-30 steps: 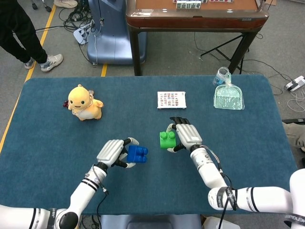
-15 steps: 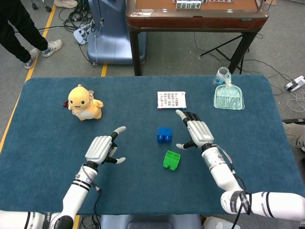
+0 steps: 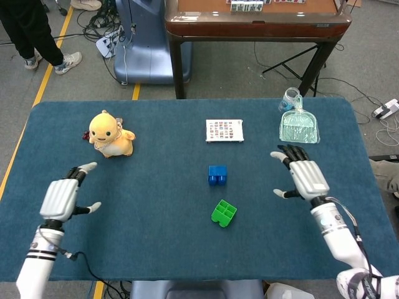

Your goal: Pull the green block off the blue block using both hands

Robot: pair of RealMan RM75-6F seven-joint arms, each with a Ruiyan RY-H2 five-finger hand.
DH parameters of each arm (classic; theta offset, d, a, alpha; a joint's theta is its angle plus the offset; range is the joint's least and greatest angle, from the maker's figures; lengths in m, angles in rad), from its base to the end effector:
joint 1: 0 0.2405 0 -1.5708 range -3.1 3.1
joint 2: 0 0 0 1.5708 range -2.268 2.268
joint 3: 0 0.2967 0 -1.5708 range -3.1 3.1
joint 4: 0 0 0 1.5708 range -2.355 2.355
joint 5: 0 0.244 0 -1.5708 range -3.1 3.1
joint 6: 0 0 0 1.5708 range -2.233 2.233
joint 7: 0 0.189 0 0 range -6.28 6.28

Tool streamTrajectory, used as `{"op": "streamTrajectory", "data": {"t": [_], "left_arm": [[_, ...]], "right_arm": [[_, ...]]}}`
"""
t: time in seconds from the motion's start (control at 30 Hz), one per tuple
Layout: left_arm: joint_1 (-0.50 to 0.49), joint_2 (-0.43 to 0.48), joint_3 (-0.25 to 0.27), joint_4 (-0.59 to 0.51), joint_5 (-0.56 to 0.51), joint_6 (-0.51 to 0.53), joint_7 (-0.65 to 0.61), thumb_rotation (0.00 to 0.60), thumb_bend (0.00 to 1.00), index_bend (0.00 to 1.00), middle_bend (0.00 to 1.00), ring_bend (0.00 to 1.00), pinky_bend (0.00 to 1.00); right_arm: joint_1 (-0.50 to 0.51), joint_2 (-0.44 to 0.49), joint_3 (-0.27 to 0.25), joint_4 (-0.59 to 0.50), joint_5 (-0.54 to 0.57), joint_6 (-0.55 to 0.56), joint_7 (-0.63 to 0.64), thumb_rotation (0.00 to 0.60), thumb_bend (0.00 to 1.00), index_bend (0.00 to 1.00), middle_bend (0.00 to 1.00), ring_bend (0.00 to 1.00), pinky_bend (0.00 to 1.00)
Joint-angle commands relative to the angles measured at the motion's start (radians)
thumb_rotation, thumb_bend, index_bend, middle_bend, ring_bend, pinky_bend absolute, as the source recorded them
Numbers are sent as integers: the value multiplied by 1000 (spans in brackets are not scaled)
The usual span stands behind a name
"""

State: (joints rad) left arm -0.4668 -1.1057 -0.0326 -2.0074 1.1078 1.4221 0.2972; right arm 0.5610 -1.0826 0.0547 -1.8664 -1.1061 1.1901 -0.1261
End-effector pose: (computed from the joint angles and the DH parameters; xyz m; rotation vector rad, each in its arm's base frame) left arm -0.2367 0.3167 0.1091 -1.4413 -1.0339 -0.9472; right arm -0.2418 -0.3578 0.0943 1.5784 -1.1036 0.9430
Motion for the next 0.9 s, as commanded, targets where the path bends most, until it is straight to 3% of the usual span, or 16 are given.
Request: {"op": "streamTrajectory", "data": {"t": [0.03, 0.4, 0.6, 0.9], "left_arm": [[86, 74, 38, 48, 55, 48, -95, 600, 93, 214, 181, 144, 388], [265, 158, 94, 157, 88, 90, -280, 600, 93, 226, 181, 133, 364], [303, 116, 112, 191, 149, 110, -196, 600, 93, 231, 181, 133, 364], [316, 89, 91, 172, 178, 90, -145, 600, 93, 231, 181, 133, 364]], "right_arm": [[-84, 49, -44, 38, -85, 69, 74, 600, 106, 258, 99, 0, 15], [-272, 120, -122, 75, -211, 214, 109, 600, 106, 287, 122, 0, 15], [-307, 118, -113, 93, -232, 215, 146, 600, 106, 290, 123, 0, 15], [-327, 112, -94, 105, -249, 184, 170, 600, 106, 299, 125, 0, 14]]}}
